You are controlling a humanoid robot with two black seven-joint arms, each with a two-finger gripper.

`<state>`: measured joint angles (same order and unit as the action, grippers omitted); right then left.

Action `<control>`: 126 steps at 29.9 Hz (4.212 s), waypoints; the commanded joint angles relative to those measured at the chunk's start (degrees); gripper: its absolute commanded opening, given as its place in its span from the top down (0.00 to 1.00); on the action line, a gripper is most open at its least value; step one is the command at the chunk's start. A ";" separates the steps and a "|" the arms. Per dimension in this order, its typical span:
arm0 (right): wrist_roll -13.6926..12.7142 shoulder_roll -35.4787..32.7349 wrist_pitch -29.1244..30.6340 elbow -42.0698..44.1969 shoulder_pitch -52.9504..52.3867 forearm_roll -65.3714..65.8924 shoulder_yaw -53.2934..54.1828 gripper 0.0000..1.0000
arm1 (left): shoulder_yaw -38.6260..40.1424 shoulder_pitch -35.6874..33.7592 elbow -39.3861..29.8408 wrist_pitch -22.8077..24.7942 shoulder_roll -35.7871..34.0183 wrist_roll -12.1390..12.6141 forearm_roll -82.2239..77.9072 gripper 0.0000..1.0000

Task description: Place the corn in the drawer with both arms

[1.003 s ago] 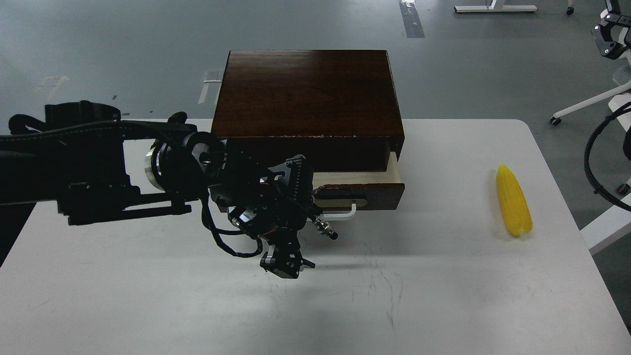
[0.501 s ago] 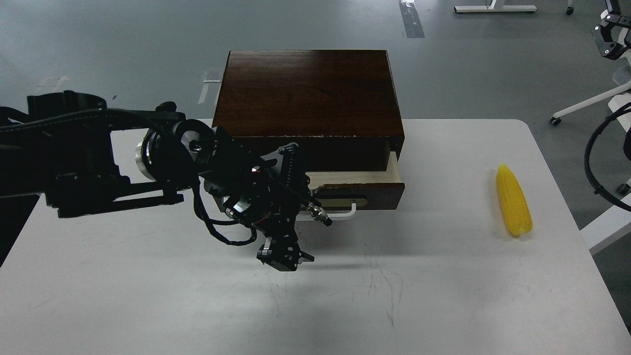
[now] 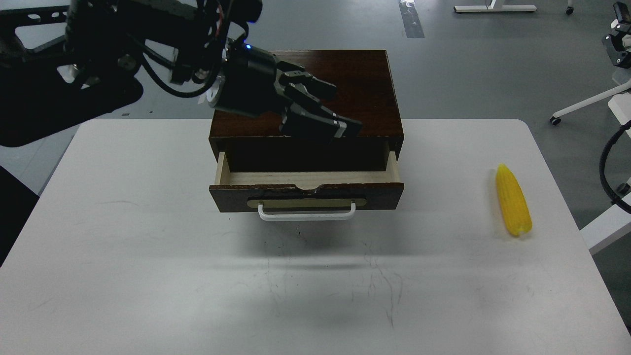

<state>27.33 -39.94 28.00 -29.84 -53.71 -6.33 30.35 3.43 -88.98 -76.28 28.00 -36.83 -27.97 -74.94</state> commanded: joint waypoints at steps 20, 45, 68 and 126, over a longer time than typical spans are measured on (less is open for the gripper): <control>0.00 -5.41 -5.48 -1.97 -8.35 52.62 -36.30 0.00 | 14.84 23.66 33.39 0.00 -1.22 -0.03 82.13 0.02; 0.18 13.92 -20.70 9.54 0.27 55.64 -58.21 0.57 | 22.85 28.87 32.77 0.00 -5.44 -0.03 85.05 0.02; 0.67 12.08 -24.75 -3.89 -38.65 55.99 -57.24 1.00 | 22.50 28.78 29.26 0.00 -9.13 -0.03 84.69 0.02; 0.67 35.72 -26.33 -27.72 -46.84 97.04 -63.13 0.24 | 22.68 29.48 29.08 0.00 -15.02 -0.03 84.61 0.02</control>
<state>28.00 -4.06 1.74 -57.48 -100.31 90.78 -33.18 26.06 -59.53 -47.20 28.00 -51.83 -28.01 9.70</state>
